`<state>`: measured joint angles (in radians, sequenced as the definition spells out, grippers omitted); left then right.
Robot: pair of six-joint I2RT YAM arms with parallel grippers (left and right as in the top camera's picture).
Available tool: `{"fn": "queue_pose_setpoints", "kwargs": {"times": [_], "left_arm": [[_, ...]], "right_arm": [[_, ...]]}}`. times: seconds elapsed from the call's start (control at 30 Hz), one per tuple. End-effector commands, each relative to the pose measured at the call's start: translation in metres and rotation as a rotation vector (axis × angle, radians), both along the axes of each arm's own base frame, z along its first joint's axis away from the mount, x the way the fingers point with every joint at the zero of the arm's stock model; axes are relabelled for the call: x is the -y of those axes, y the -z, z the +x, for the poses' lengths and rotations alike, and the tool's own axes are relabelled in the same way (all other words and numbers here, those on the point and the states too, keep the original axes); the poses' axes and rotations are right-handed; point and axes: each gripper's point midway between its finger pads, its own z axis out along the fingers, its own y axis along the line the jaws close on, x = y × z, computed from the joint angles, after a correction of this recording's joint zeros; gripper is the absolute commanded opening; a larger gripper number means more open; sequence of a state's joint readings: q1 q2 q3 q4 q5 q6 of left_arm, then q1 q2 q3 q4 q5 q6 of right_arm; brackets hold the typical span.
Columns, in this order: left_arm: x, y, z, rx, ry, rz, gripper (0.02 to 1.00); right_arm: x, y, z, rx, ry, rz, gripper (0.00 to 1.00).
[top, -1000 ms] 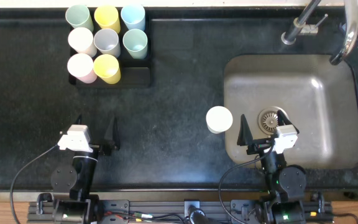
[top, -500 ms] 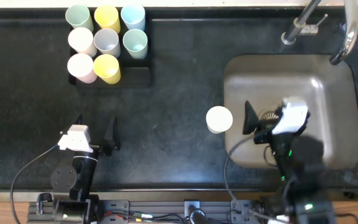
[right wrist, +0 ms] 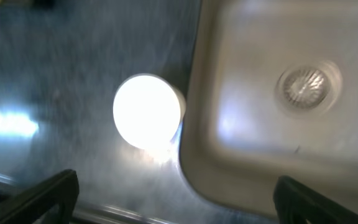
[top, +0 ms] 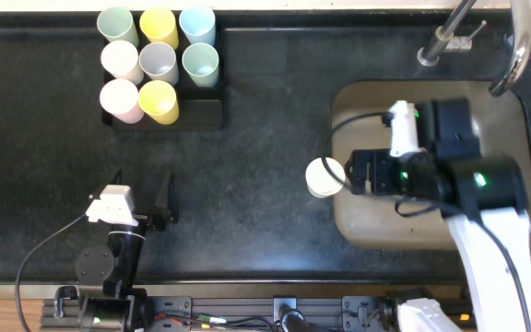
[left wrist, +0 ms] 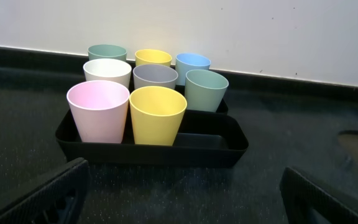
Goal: Store Cups
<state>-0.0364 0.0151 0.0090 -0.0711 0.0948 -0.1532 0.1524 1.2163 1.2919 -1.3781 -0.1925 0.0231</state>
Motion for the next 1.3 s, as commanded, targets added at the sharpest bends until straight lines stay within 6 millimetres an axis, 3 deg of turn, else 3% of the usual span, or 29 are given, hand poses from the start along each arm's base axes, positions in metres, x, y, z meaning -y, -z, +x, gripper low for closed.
{"fn": "queue_pose_setpoints", "kwargs": {"times": [0.03,0.23,0.47,1.07,1.17,1.23,1.3], "left_arm": [[0.001,-0.001,-0.001,0.009,0.012,0.017,0.998],[0.001,-0.001,-0.001,0.009,0.012,0.017,1.000],[0.001,-0.001,-0.001,0.009,0.012,0.017,1.000],[0.001,-0.001,-0.001,0.009,0.012,0.017,1.000],[0.001,-0.001,-0.001,0.009,0.012,0.017,1.000],[0.001,-0.001,-0.001,0.009,0.012,0.017,1.000],[0.001,-0.001,-0.001,0.009,0.012,0.017,1.000]], "right_arm": [[-0.013,0.023,-0.005,-0.179,-0.024,0.043,0.991],[-0.012,0.056,-0.004,-0.354,-0.017,0.012,0.987],[-0.005,0.086,0.011,-0.414,0.014,-0.073,0.989],[-0.005,0.126,0.034,-0.417,0.004,-0.228,0.958],[-0.009,0.129,0.033,-0.421,-0.012,-0.245,0.851],[-0.011,0.129,0.033,-0.415,-0.016,-0.244,0.684],[-0.012,0.129,0.035,-0.411,-0.011,-0.243,0.457]]}}
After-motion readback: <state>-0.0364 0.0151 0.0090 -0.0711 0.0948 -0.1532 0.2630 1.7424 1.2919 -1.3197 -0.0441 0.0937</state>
